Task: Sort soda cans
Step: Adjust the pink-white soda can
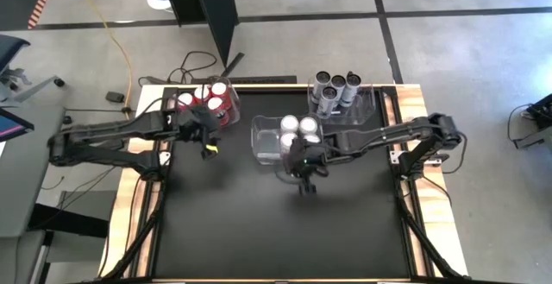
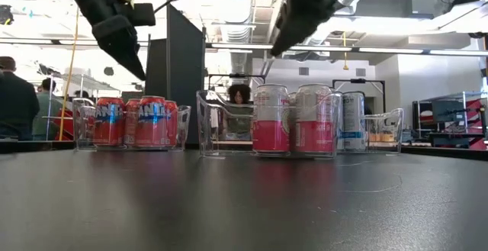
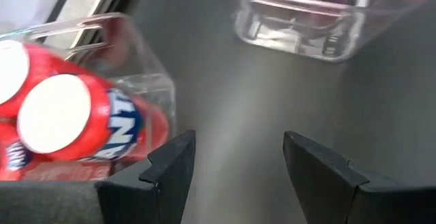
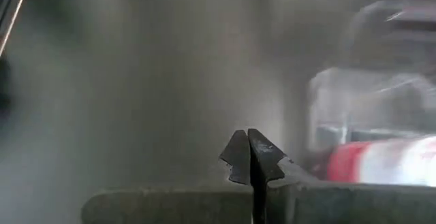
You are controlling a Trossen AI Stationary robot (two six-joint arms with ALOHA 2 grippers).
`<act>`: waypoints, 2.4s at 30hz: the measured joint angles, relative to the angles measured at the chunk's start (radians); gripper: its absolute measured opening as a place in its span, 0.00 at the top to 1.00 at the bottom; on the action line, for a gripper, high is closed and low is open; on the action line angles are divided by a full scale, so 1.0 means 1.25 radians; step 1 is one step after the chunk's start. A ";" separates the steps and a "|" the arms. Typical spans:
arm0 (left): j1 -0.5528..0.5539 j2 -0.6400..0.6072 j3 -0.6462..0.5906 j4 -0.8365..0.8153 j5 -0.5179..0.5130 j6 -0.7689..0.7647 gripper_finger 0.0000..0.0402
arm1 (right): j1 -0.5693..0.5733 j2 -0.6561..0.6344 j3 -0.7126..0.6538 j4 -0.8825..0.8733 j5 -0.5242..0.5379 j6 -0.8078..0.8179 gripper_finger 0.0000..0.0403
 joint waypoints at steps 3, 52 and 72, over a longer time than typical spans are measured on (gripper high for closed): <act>-0.034 0.006 0.000 0.012 0.000 -0.010 0.45 | 0.018 0.026 -0.009 -0.039 -0.004 0.055 1.00; -0.135 0.004 0.000 0.027 -0.022 -0.057 0.45 | -0.034 0.172 -0.015 -0.115 0.062 0.120 1.00; -0.162 0.100 0.000 0.165 -0.002 -0.009 0.45 | -0.069 0.168 0.243 -0.164 0.063 -0.058 0.73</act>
